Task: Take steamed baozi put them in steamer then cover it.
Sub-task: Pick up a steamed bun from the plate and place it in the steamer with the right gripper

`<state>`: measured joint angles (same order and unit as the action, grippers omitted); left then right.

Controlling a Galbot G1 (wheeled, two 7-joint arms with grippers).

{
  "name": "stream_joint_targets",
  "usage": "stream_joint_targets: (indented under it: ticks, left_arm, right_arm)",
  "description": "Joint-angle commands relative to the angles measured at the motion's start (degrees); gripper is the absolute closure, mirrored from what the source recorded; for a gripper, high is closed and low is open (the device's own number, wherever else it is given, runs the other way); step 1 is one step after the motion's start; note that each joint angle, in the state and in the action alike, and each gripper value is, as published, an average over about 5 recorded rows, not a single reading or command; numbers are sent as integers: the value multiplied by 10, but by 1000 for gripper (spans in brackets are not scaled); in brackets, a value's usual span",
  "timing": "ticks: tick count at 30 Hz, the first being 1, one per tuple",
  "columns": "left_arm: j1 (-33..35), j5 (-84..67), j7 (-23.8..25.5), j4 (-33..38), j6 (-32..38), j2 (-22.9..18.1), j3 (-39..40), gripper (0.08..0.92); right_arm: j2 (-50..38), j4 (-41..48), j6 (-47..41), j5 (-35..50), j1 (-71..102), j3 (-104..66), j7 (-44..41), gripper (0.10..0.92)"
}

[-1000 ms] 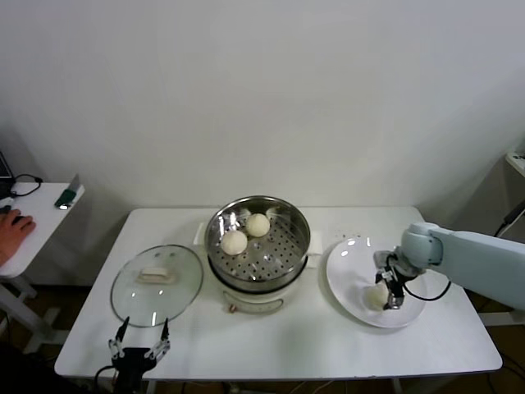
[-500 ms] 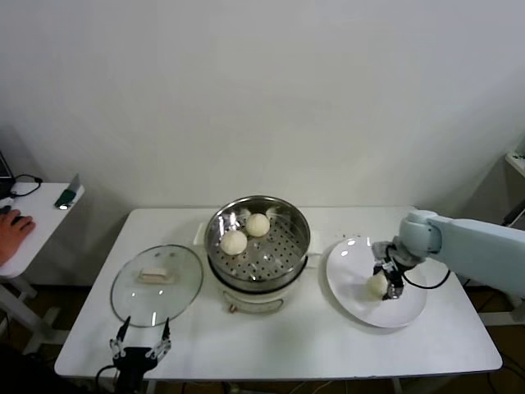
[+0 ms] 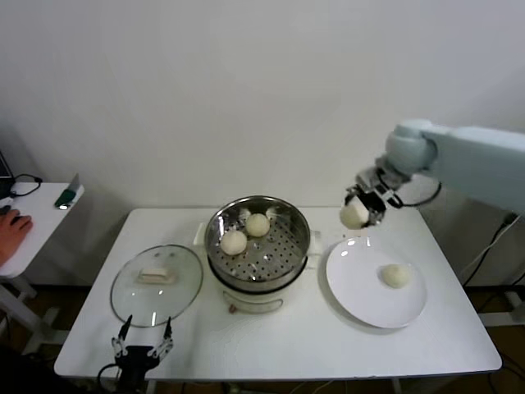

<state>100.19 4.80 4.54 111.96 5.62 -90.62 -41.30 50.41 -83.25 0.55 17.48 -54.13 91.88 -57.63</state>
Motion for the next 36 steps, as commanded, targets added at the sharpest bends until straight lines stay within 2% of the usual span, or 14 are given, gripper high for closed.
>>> stream_joint_targets:
  ticks: [1, 5, 13, 36]
  left_arm:
    - [3, -1, 0, 2, 1, 1, -6, 177]
    - [5, -2, -1, 3, 1, 0, -9, 177]
    - [8, -1, -2, 4, 2, -4, -9, 177]
    - [13, 0, -3, 3, 5, -1, -11, 177]
  right_arm:
    - [113, -111, 99, 7, -94, -33, 9, 304]
    - [151, -133, 117, -40, -58, -32, 24, 304]
    - [212, -102, 138, -126, 39, -23, 51, 304]
    - [251, -1, 130, -203, 154, -9, 67, 304]
